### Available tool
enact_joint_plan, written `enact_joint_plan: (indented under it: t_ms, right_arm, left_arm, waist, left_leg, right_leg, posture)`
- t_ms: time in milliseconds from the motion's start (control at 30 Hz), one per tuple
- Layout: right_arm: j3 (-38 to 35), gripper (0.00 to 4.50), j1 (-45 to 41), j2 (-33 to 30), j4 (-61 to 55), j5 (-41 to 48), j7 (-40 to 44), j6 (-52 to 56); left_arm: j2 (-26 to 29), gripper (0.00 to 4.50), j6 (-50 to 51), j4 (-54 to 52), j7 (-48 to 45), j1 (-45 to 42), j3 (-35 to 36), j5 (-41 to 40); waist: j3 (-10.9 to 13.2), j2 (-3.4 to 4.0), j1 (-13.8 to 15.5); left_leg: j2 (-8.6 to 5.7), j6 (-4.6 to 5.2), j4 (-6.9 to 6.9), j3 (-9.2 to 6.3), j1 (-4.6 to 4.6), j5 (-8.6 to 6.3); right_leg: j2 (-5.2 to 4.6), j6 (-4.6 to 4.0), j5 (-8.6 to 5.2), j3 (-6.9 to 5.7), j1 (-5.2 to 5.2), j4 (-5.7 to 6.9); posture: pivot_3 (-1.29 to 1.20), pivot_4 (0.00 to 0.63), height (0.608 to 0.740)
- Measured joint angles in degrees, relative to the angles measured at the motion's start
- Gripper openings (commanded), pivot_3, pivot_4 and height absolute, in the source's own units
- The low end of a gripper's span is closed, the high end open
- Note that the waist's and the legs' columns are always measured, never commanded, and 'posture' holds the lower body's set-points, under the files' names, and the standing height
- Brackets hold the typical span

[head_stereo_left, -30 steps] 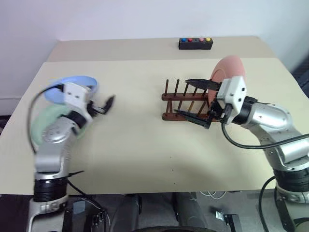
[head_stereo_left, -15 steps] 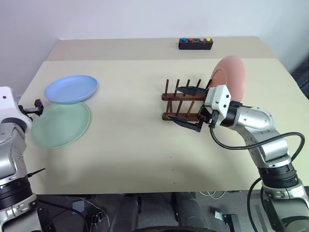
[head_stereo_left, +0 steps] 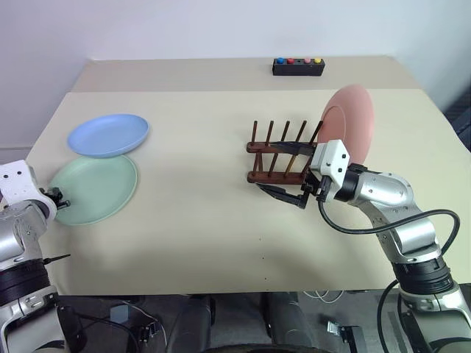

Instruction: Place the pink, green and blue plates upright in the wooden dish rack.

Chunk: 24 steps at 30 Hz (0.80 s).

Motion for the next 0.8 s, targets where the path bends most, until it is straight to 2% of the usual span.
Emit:
enact_joint_plan:
  t_ms: [233,500,633,800]
  right_arm:
    - [-0.2,4.47,0.0,0.0,-0.3,0.0,0.0,0.0]
    - [-0.2,4.47,-0.1,0.0,-0.2,0.0,0.3,-0.1]
    - [-0.2,4.47,-0.2,-0.1,-0.1,0.1,1.2,-0.1]
    - [-0.2,4.47,-0.5,-0.1,-0.1,0.0,2.1,-0.1]
  left_arm:
    - [-1.0,0.02,0.2,-1.6,0.5,0.7,1.9,-1.3]
    - [-2.7,0.02,0.1,-10.2,-7.3,8.7,2.7,-7.6]
    - [-3.8,0.02,-3.9,-17.4,-14.5,17.2,0.6,-10.4]
    - [-5.0,0.02,-8.0,-23.8,-19.8,20.9,-5.1,-12.1]
  waist:
    - [0.0,0.02,0.0]
    - [0.0,0.02,0.1]
    - [0.0,0.04,0.0]
    - [0.0,0.04,0.5]
  left_leg:
    - [0.00,-0.03,0.00,0.00,0.05,0.02]
    - [0.00,-0.04,0.01,0.01,0.05,0.02]
    - [0.00,-0.04,-0.02,0.05,0.05,0.02]
    - [0.00,-0.07,0.07,0.04,0.05,0.03]
  right_leg:
    - [0.00,-0.02,0.01,0.01,0.02,0.05]
    - [-0.02,-0.03,0.01,0.01,0.04,0.03]
    - [-0.04,-0.04,0.00,0.03,0.04,-0.01]
    - [-0.04,-0.22,-0.09,0.02,0.12,-0.06]
  posture:
    - [0.00,0.150,0.740]
    - [0.00,0.150,0.740]
    - [0.00,0.150,0.740]
    - [0.00,0.150,0.740]
